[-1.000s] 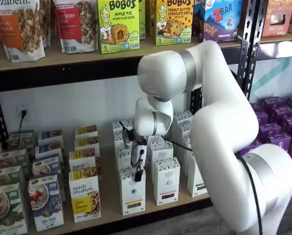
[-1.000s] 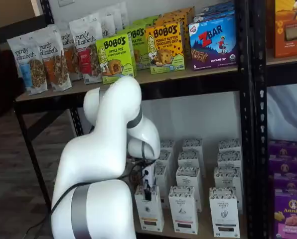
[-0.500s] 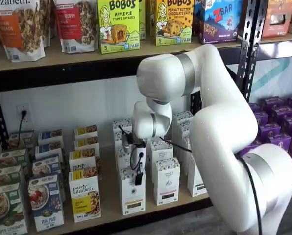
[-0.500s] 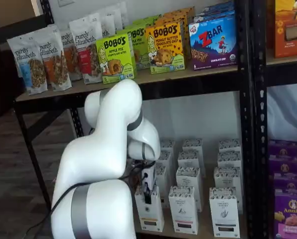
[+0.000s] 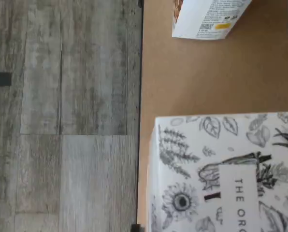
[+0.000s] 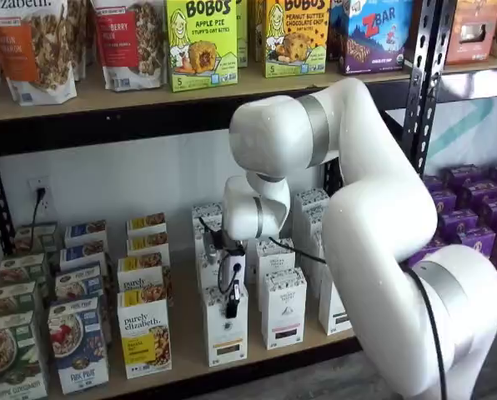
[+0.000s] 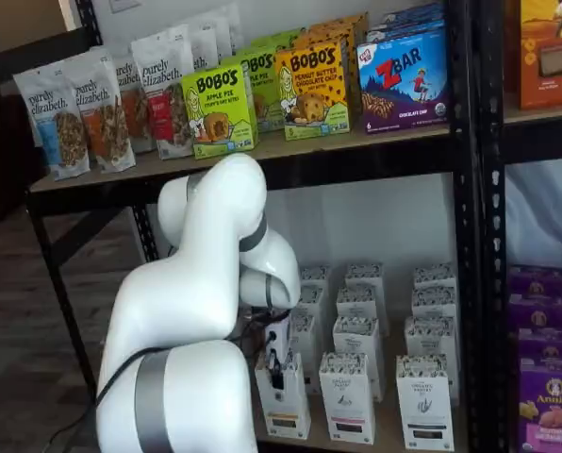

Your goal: Pick up the white box with a yellow strip in the middle, on the bottom shelf, the fourth box from the left

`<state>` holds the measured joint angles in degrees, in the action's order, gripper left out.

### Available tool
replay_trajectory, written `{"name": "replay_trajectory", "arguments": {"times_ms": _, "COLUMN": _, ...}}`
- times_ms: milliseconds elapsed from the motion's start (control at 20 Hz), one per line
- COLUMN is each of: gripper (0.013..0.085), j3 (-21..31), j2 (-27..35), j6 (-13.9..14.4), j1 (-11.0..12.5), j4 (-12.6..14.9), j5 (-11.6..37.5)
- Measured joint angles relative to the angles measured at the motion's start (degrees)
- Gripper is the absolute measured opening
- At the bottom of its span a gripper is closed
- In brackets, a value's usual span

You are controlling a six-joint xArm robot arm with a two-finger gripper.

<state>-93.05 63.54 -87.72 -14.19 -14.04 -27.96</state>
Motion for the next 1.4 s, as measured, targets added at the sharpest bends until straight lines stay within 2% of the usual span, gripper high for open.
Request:
{"name": "replay_trajectory", "arguments": {"times_ms": 250, "gripper": 0.0650, "j3": 0.22, "j2": -0.01, "j6": 0.75, "j1": -0.24, "j4": 0.61, "j5": 0.18}}
{"name": "replay_trajectory", "arguments": {"times_ms": 550, "gripper": 0.0650, "j3": 0.72, "j2": -0.49, "j6": 0.08, "j1": -0.01, "j4": 0.09, "j5": 0.67}}
{"name": "replay_trajectory", "arguments": {"times_ms": 850, "gripper": 0.0650, "j3": 1.21, "j2": -1.15, "j6": -0.16, "j1": 0.77, "j4": 0.69, "j5": 0.21}}
{"name": "replay_trajectory", "arguments": {"times_ms": 950, "gripper": 0.0570, "j3": 1.39, "j2": -1.40, "j6": -0.68, "j1": 1.04, "j4": 0.38, "j5": -0.08}}
{"name": "replay_trajectory", "arguments": {"times_ms": 1100, "gripper": 0.0530, "j3": 1.84, "j2": -1.88, "j6": -1.59, "j1": 1.44, "j4": -0.23, "j5": -0.13}}
{"name": "replay_trajectory", "arguments": {"times_ms": 1250, "gripper": 0.0450, "j3": 2.17, "j2": -2.22, "j6": -2.22, "j1": 1.67, "j4": -0.67, "j5": -0.04}}
{"name": "replay_trajectory", "arguments": {"times_ms": 1400, "gripper": 0.0450, "j3": 2.52, "j2": -2.56, "j6": -2.36, "j1": 1.87, "j4": -0.57, "j5": 0.07}}
